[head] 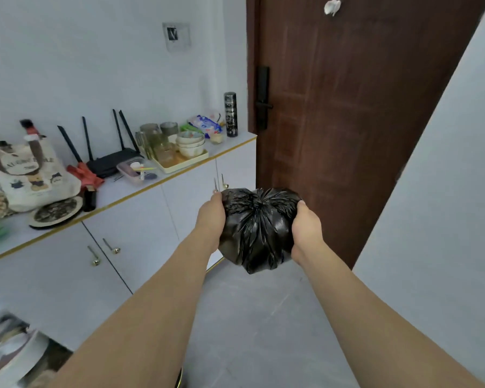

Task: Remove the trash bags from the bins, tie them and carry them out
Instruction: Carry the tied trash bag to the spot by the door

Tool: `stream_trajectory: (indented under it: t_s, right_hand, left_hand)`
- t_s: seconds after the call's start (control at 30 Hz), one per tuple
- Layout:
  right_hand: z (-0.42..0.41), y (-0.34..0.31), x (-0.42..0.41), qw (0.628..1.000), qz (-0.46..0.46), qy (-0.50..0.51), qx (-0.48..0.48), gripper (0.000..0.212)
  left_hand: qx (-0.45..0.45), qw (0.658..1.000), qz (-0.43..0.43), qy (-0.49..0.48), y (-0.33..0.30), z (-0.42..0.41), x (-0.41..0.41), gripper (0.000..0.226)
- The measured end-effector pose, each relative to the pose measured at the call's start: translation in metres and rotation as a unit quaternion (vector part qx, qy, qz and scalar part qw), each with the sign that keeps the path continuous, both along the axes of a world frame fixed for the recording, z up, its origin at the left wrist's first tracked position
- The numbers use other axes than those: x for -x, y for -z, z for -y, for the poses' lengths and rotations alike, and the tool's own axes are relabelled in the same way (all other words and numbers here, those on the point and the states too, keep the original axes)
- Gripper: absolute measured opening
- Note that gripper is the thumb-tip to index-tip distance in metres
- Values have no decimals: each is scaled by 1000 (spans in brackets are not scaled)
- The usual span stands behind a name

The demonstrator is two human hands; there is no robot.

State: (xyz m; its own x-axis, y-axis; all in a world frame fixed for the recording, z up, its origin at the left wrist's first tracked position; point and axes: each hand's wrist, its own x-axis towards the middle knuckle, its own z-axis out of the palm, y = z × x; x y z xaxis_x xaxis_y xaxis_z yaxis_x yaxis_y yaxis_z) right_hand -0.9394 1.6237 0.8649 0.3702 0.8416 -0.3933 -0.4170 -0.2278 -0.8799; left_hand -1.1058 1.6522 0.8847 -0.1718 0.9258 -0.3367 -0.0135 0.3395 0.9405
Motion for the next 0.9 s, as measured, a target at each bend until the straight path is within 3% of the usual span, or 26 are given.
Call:
stream_trajectory:
  t_s: [0.5,0.9]
  right_hand:
    - [6,37,-209,989,13,135,58,46]
    - [21,98,-385,977,0,187,104,44]
  left_hand:
    - [48,985,-40,160,44,-44,-235,61]
    - [75,976,-83,188,110,-56,-420,60]
